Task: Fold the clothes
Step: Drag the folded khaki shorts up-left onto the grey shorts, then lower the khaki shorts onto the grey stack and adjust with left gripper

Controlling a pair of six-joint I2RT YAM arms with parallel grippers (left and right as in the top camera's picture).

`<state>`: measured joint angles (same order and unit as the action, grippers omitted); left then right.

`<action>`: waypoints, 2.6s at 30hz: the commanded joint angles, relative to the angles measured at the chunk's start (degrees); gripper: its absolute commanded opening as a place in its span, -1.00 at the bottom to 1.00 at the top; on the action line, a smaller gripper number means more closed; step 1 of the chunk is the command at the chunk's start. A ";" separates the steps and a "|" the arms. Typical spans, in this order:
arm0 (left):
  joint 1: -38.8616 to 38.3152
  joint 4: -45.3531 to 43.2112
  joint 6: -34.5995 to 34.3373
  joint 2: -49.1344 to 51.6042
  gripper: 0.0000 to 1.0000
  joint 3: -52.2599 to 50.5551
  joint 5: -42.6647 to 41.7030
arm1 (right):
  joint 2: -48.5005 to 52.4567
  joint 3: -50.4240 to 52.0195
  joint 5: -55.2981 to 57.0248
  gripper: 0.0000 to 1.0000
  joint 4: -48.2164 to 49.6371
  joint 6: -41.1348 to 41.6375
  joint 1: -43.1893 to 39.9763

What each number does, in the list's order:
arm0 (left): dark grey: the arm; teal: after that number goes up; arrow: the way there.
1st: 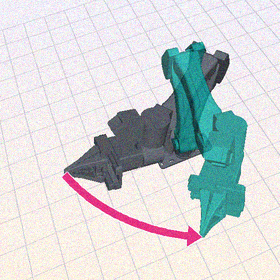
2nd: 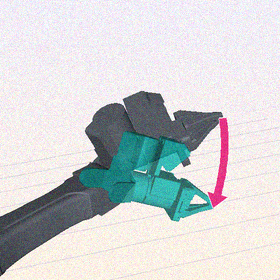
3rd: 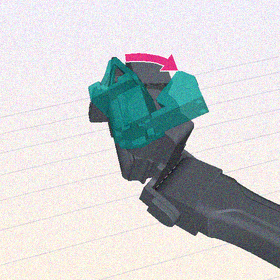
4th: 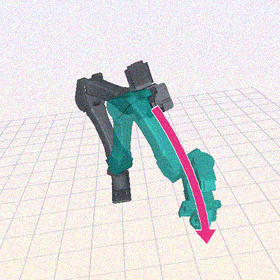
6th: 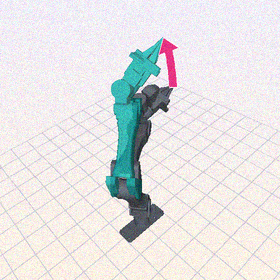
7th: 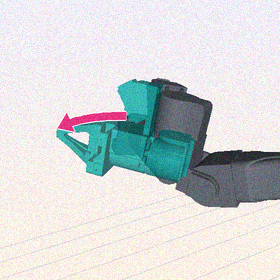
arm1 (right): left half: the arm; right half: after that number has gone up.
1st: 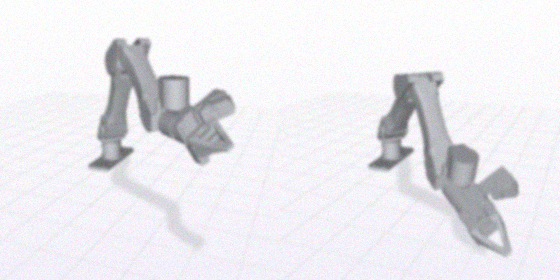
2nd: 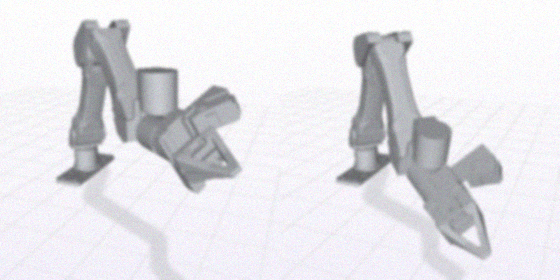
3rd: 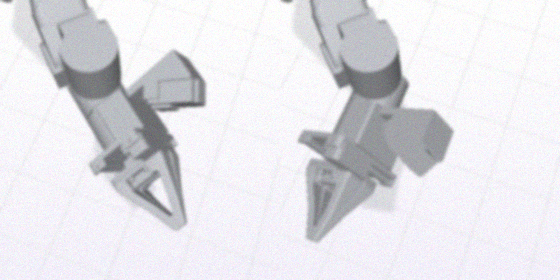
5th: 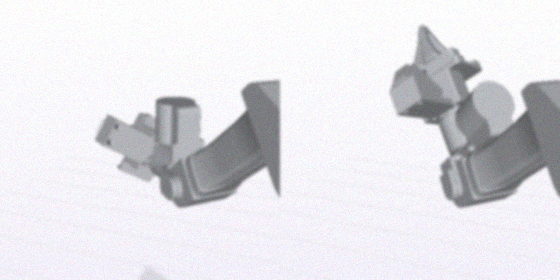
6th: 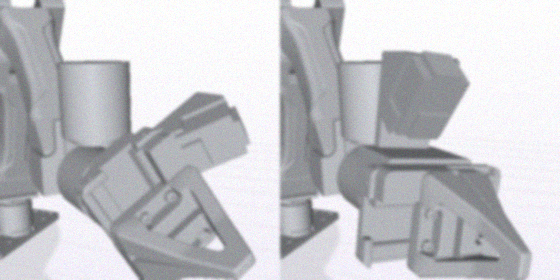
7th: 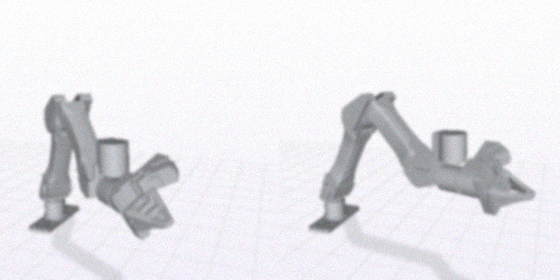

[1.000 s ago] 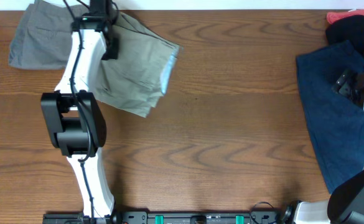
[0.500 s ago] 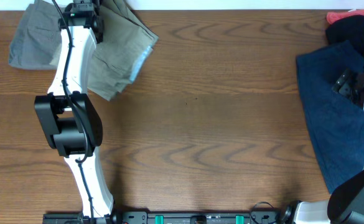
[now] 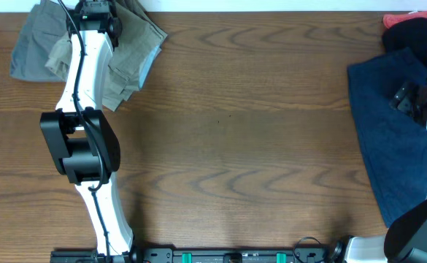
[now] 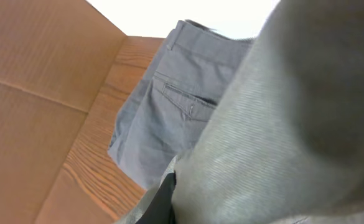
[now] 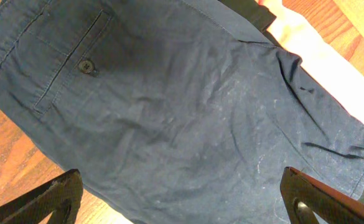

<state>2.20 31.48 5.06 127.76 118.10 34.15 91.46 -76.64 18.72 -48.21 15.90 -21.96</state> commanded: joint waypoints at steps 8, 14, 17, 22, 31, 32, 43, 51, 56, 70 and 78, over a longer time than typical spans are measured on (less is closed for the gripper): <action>1.36 -0.68 -17.57 -1.81 -0.88 1.88 2.54 | 0.04 -0.17 0.72 0.99 -0.02 -0.09 -0.15; 3.34 -0.79 -20.41 -1.81 -0.88 1.88 2.58 | 0.04 -0.17 0.72 0.98 -0.04 -0.09 -0.15; 4.46 -0.81 -21.27 -1.81 -0.88 1.88 2.54 | 0.04 -0.17 0.72 0.99 -0.02 -0.09 -0.15; 5.81 -1.16 -24.94 -1.53 -0.88 1.79 2.16 | 0.04 -0.17 0.72 0.98 -0.02 -0.09 -0.15; 7.52 -5.20 -24.87 -0.04 -0.87 0.94 -3.10 | 0.04 -0.17 0.72 0.98 -0.02 -0.09 -0.15; 7.72 -5.33 -24.85 0.31 -0.88 0.94 -3.56 | 0.04 -0.17 0.72 0.99 -0.02 -0.09 -0.15; 9.68 -7.39 -24.87 5.27 -0.66 0.87 -3.74 | 0.04 -0.17 0.72 0.98 -0.02 -0.09 -0.15; 11.30 -8.94 -22.56 7.78 -0.66 0.87 -3.69 | 0.04 -0.17 0.72 0.98 -0.02 -0.09 -0.15; 12.33 -8.61 -16.70 7.28 -0.09 0.90 -3.61 | 0.04 -0.17 0.72 0.99 -0.02 -0.09 -0.15; 9.81 2.43 -14.95 6.29 0.04 0.87 -17.42 | 0.04 -0.17 0.72 0.98 -0.02 -0.09 -0.15; 9.88 1.60 -15.19 7.96 -0.79 -0.15 -27.47 | 0.04 -0.17 0.72 0.98 -0.02 -0.09 -0.15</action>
<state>11.42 33.12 -10.28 135.55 118.10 10.37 91.46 -76.64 18.72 -48.21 15.90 -21.96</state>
